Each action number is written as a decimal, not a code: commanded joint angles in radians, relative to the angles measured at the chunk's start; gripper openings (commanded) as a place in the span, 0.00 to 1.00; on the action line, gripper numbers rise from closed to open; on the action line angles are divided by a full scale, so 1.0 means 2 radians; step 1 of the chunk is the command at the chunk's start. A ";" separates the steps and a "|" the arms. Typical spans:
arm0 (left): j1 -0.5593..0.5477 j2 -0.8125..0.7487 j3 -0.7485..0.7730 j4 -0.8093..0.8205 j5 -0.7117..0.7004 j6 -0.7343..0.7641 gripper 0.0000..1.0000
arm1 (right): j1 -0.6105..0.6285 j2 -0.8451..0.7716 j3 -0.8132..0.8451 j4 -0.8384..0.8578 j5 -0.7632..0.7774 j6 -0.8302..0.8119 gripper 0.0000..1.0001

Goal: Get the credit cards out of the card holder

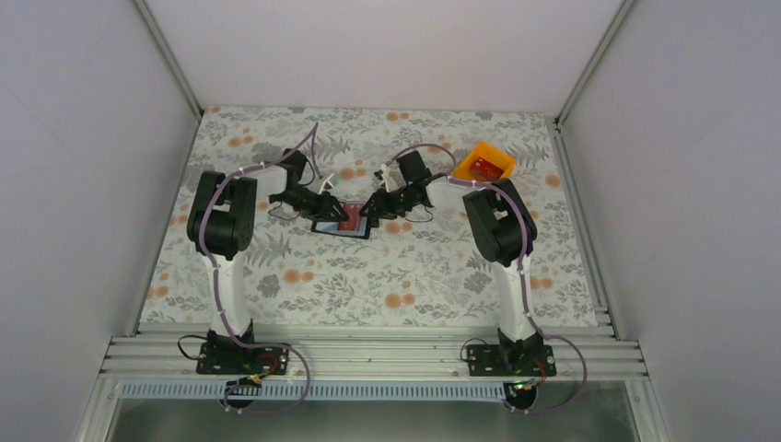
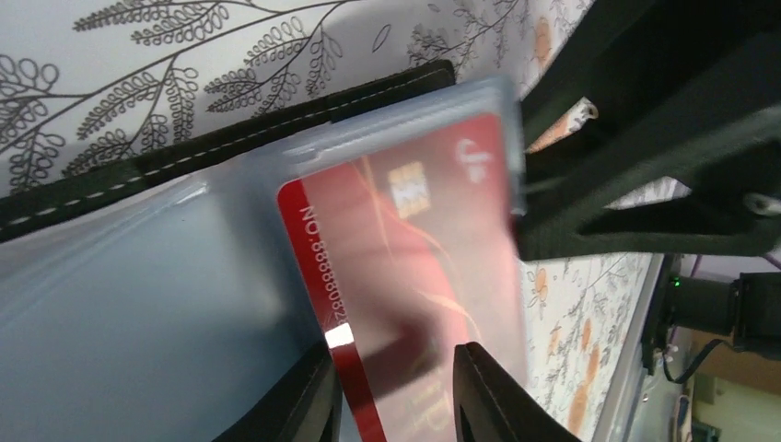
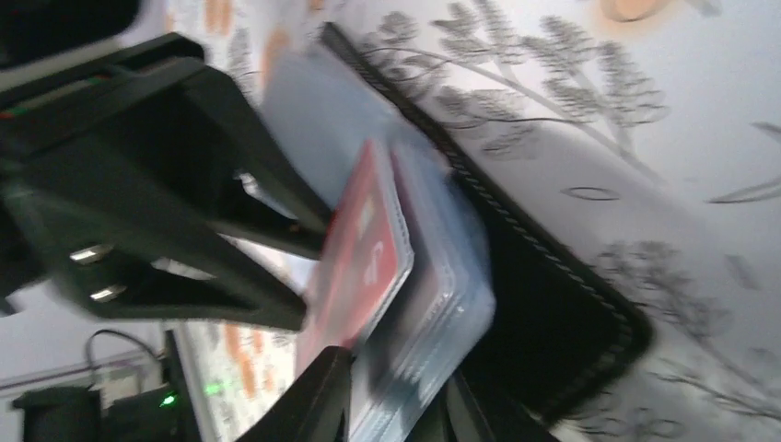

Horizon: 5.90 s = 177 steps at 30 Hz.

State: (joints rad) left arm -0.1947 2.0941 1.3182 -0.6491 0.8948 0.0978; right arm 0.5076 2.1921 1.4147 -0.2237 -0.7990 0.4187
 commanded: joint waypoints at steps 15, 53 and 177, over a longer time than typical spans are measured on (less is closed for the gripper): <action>0.010 -0.022 -0.001 -0.001 0.029 0.033 0.03 | 0.008 -0.004 0.016 0.023 -0.078 -0.021 0.05; 0.014 -0.194 0.138 -0.074 0.150 0.089 0.22 | -0.013 -0.186 -0.053 0.345 -0.115 0.177 0.05; 0.021 -0.026 -0.004 0.143 0.128 -0.005 0.34 | -0.025 0.018 -0.012 0.326 -0.144 0.164 0.04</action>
State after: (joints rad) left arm -0.1471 2.0102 1.2869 -0.4427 1.0992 0.1291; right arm 0.4553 2.2475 1.4063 0.2756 -1.0473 0.6479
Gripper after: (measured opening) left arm 0.304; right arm 0.094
